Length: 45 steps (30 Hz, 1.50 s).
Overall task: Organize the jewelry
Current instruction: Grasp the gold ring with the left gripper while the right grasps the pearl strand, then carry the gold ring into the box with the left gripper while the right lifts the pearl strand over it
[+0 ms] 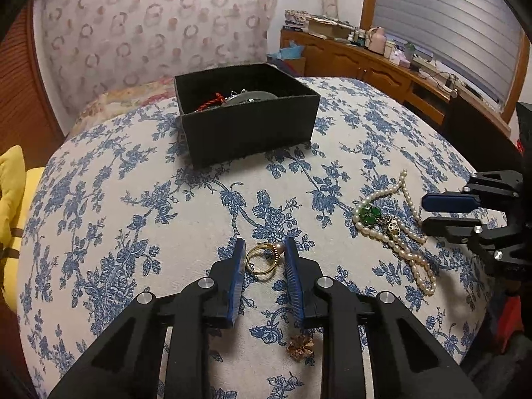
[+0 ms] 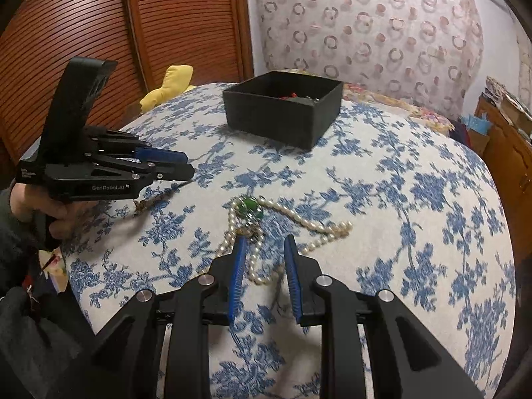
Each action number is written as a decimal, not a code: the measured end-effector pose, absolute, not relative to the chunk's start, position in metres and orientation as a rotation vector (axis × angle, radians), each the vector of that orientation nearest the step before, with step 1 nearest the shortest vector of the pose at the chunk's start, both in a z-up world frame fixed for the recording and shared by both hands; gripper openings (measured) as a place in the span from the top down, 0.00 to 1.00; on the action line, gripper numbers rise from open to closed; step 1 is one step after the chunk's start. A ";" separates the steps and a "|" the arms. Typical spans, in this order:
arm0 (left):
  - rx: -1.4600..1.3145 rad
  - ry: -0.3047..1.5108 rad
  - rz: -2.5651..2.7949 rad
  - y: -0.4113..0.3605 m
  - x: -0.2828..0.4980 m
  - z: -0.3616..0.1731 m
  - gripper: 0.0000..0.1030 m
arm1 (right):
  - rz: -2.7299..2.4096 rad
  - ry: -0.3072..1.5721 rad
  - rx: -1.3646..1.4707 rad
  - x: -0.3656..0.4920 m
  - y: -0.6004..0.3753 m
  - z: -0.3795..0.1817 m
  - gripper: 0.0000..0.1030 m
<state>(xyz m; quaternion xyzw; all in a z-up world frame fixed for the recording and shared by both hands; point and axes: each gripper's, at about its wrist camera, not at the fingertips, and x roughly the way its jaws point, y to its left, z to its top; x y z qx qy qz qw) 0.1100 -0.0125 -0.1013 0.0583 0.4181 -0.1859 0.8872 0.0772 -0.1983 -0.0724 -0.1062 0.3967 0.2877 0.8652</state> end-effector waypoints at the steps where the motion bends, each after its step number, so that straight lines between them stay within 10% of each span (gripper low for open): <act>1: 0.118 0.866 -0.390 -0.012 0.109 -0.100 0.78 | 0.604 0.838 -0.235 0.080 -0.195 -0.074 0.75; 21: 0.078 0.826 -0.401 -0.009 0.095 -0.089 0.78 | 0.618 0.901 -0.352 0.097 -0.179 -0.083 0.76; 25: 0.078 0.821 -0.399 -0.009 0.093 -0.087 0.78 | 0.655 0.901 -0.366 0.098 -0.173 -0.084 0.95; 31: 0.063 0.804 -0.397 -0.006 0.090 -0.081 0.78 | 0.663 0.901 -0.364 0.091 -0.176 -0.082 0.95; 45: 0.037 0.722 -0.378 0.000 0.094 -0.049 0.78 | 0.652 0.669 -0.298 0.094 -0.192 0.013 0.95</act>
